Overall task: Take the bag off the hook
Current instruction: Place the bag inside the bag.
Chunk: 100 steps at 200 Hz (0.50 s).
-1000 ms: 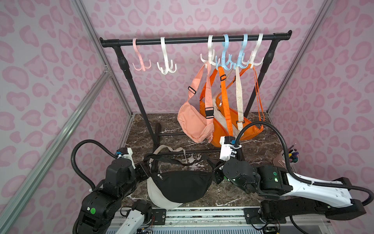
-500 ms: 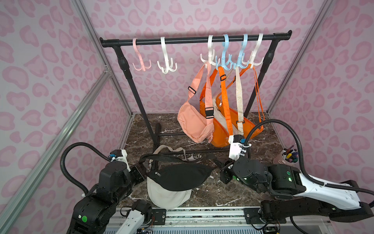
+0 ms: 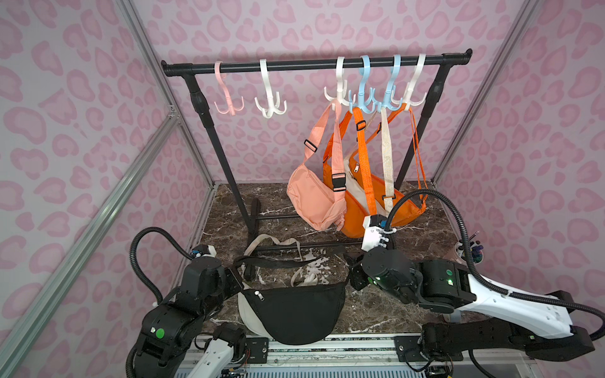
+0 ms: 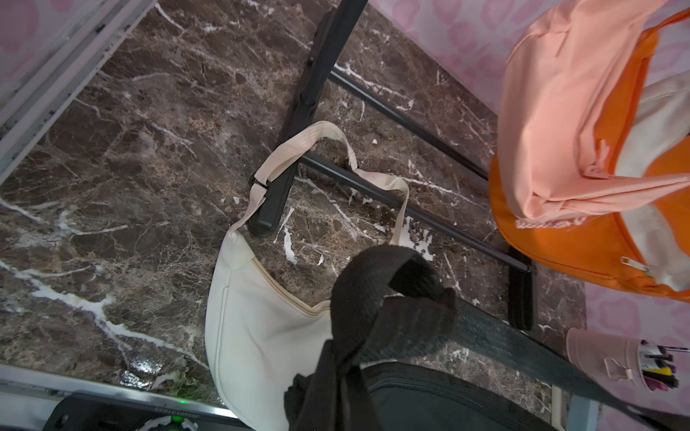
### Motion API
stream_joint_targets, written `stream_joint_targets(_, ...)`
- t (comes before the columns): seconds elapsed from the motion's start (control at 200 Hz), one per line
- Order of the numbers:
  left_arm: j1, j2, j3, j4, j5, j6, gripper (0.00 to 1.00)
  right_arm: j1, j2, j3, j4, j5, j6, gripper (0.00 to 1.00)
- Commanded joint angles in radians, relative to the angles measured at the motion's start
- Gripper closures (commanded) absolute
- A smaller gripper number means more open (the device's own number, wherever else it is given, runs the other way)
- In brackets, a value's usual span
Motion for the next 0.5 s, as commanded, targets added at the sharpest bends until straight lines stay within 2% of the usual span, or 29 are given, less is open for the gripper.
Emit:
stream_joint_targets(0.0, 0.001, -0.012, -0.084, 0.119, -0.021, -0.04, 0.97, -0.074, 0.0, -0.072, 0.098, -0.073, 0.039, 1.0)
stream_joint_targets(0.2, 0.002, 0.024, -0.19, 0.24, -0.069, -0.03, 0.97, -0.197, 0.002, -0.195, 0.188, -0.148, 0.067, 1.0)
stream_joint_targets(0.355, 0.005, 0.057, -0.225, 0.305, -0.107, -0.003, 0.97, -0.228, 0.032, -0.222, 0.237, -0.178, 0.039, 1.0)
stream_joint_targets(0.495, 0.019, 0.1, -0.229, 0.355, -0.113, 0.025, 0.97, -0.236, 0.1, -0.183, 0.243, -0.193, -0.006, 1.0)
